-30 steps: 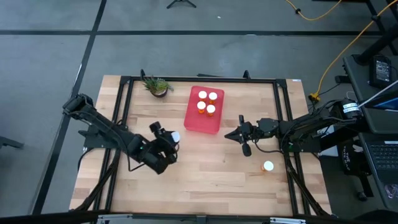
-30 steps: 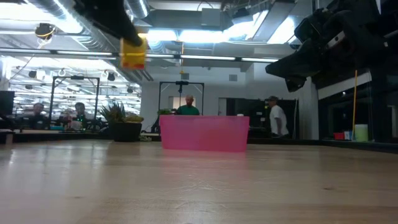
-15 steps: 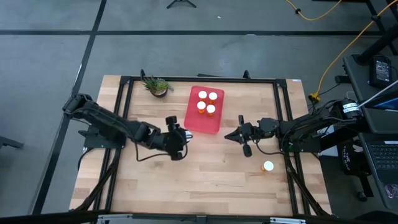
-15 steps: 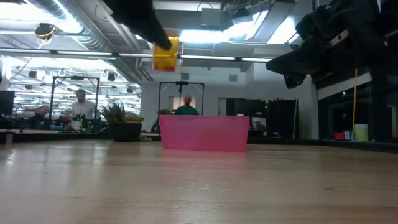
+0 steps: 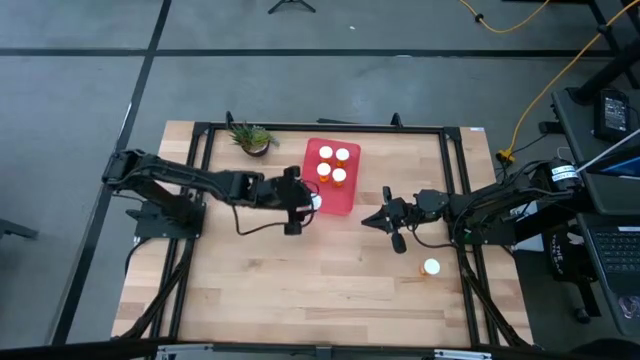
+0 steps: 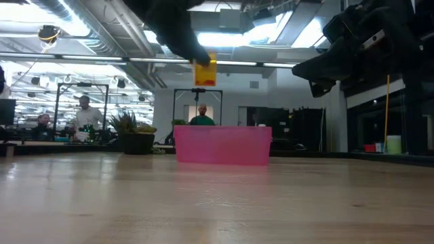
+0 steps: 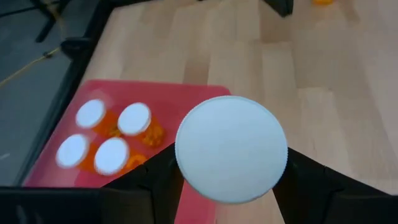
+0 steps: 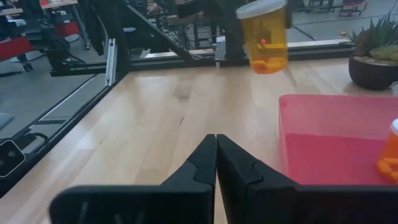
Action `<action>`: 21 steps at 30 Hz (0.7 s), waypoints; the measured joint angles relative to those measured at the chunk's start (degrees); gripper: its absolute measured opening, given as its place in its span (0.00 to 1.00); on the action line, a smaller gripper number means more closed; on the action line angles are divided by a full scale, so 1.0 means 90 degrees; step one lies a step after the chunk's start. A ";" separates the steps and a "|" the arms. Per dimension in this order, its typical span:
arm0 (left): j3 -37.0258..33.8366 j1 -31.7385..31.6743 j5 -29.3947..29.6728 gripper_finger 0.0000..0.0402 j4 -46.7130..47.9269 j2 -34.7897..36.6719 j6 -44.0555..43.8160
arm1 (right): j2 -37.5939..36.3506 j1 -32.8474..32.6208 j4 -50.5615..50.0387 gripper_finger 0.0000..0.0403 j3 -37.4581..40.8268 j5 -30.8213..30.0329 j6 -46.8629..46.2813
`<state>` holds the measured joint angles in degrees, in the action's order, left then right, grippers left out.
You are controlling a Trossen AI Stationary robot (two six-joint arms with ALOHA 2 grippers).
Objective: Pick and place pill bottles into a basket
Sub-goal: Put the orange pill bottle into the red bin
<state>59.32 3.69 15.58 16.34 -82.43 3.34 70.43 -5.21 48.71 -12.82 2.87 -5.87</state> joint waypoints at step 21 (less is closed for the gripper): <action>-0.1832 -0.1898 -0.1882 0.52 -0.3253 -0.0080 0.0222 | 0.0000 0.0005 -0.0010 0.04 0.0000 -0.0026 0.0019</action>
<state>42.83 -13.39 -1.36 -12.94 -83.15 5.33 70.43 -5.17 48.62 -12.82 2.63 -5.69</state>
